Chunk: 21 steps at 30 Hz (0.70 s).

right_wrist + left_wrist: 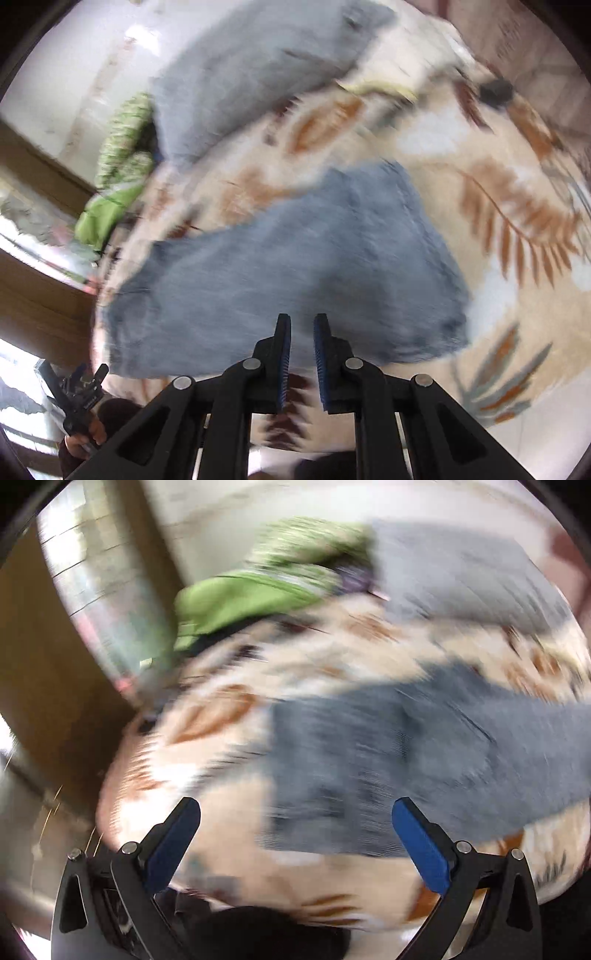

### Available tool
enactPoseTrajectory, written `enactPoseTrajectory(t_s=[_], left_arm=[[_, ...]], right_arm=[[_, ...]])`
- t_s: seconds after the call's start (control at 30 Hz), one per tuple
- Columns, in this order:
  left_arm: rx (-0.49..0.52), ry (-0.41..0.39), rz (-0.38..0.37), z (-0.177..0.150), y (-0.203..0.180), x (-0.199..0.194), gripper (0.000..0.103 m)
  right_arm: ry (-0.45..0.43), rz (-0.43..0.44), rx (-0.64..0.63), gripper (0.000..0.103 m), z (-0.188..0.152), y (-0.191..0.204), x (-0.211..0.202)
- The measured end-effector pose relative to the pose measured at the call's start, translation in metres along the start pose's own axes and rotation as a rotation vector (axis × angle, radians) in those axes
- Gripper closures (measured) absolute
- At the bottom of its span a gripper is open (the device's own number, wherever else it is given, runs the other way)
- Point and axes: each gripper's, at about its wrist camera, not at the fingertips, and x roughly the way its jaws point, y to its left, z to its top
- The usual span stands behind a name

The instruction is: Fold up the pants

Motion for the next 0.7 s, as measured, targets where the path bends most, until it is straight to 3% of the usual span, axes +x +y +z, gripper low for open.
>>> enactPoseTrajectory(t_s=[0.13, 0.23, 0.4, 0.47, 0.53, 0.7], left_arm=[[-0.142, -0.038, 0.149, 0.013, 0.070, -0.018, 0.000], [-0.185, -0.058, 0.201, 0.012, 0.091, -0.031, 0.000], [-0.170, -0.090, 0.172, 0.009, 0.083, -0.044, 0.000], [-0.144, -0.098, 0.161, 0.009, 0.072, -0.046, 0.000], [-0.130, -0.101, 0.141, 0.007, 0.065, -0.044, 0.000], [-0.108, -0.058, 0.092, 0.001, 0.041, -0.027, 0.000]], right_arm=[[-0.058, 0.113, -0.063, 0.087, -0.008, 0.065, -0.007], [-0.048, 0.163, -0.154, 0.087, -0.027, 0.128, 0.002], [-0.078, 0.130, -0.365, 0.087, -0.074, 0.227, 0.017], [-0.080, 0.126, -0.390, 0.087, -0.085, 0.244, 0.021], [-0.108, 0.058, -0.436, 0.087, -0.095, 0.257, 0.023], [-0.137, -0.045, -0.476, 0.087, -0.110, 0.258, 0.026]])
